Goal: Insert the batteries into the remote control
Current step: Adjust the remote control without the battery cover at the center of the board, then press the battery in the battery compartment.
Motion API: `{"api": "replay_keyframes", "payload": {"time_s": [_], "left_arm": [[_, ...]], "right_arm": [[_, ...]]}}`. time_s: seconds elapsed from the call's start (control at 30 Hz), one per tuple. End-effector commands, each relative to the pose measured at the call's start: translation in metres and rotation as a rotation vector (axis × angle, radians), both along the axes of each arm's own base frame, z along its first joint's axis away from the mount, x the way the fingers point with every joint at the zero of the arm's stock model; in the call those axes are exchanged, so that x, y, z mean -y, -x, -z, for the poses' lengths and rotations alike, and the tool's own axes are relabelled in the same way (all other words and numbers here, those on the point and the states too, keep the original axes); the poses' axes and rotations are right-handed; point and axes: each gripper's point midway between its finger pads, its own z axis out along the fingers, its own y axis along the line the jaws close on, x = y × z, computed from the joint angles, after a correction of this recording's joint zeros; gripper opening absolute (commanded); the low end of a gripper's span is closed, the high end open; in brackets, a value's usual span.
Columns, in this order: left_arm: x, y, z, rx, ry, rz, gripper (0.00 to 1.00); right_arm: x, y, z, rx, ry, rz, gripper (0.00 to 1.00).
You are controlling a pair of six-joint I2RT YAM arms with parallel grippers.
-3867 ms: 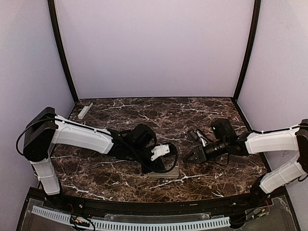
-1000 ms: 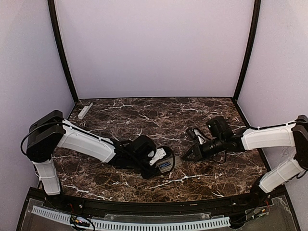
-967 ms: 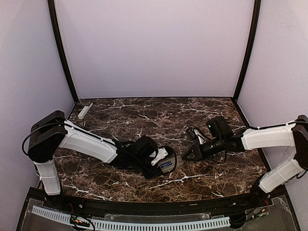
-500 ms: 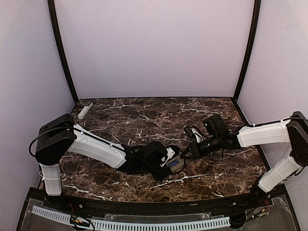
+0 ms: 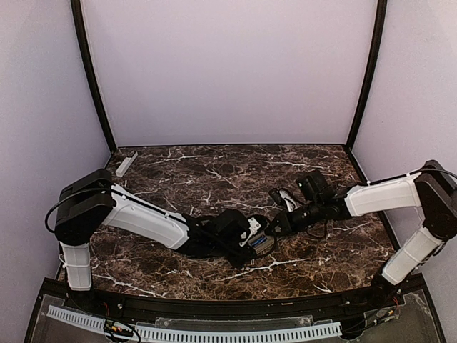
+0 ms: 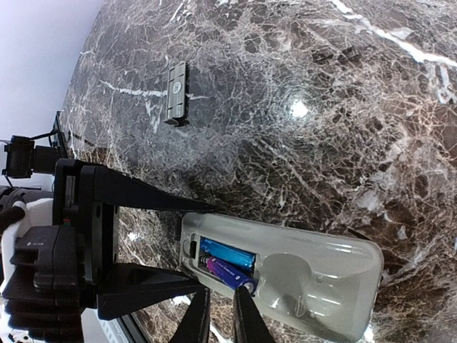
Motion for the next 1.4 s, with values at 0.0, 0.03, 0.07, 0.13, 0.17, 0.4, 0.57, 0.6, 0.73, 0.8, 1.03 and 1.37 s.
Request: {"api": "replay_keyframes", "payload": {"time_s": [0.0, 0.03, 0.07, 0.13, 0.17, 0.4, 0.57, 0.6, 0.73, 0.8, 1.03, 1.37], "left_arm": [[-0.006, 0.009, 0.017, -0.043, -0.055, 0.008, 0.24], [-0.006, 0.009, 0.017, -0.044, -0.054, 0.009, 0.24], [-0.006, 0.009, 0.017, -0.044, -0.052, 0.009, 0.24], [-0.004, 0.009, 0.016, -0.046, -0.046, 0.012, 0.24], [-0.004, 0.009, 0.017, -0.046, -0.046, 0.012, 0.24], [-0.003, 0.009, 0.017, -0.045, -0.048, 0.017, 0.24], [-0.002, 0.009, 0.017, -0.050, -0.049, 0.020, 0.24], [-0.002, 0.009, 0.018, -0.049, -0.049, 0.021, 0.24], [-0.002, 0.010, 0.018, -0.050, -0.052, 0.024, 0.24], [-0.001, 0.010, 0.019, -0.053, -0.051, 0.025, 0.24], [-0.002, 0.011, 0.021, -0.058, -0.057, 0.024, 0.23], [-0.002, 0.011, 0.021, -0.060, -0.057, 0.027, 0.23]], "right_arm": [[-0.010, -0.006, -0.003, 0.033, -0.010, -0.018, 0.11], [-0.010, -0.006, -0.002, 0.032, -0.009, -0.018, 0.11], [-0.010, -0.005, -0.002, 0.031, -0.009, -0.019, 0.11], [-0.010, -0.005, -0.001, 0.030, -0.006, -0.020, 0.10], [-0.010, -0.005, 0.000, 0.028, -0.004, -0.021, 0.10], [-0.010, 0.000, 0.008, 0.019, 0.012, -0.034, 0.10], [-0.010, 0.001, 0.012, 0.018, 0.022, -0.038, 0.09], [-0.011, 0.001, 0.014, 0.017, 0.027, -0.040, 0.09], [-0.010, 0.000, 0.011, 0.030, 0.030, -0.037, 0.09], [-0.013, -0.001, 0.002, 0.037, 0.013, -0.043, 0.09], [-0.010, -0.009, -0.021, 0.068, -0.014, -0.019, 0.11], [0.000, -0.012, -0.004, 0.067, 0.067, 0.003, 0.11]]}}
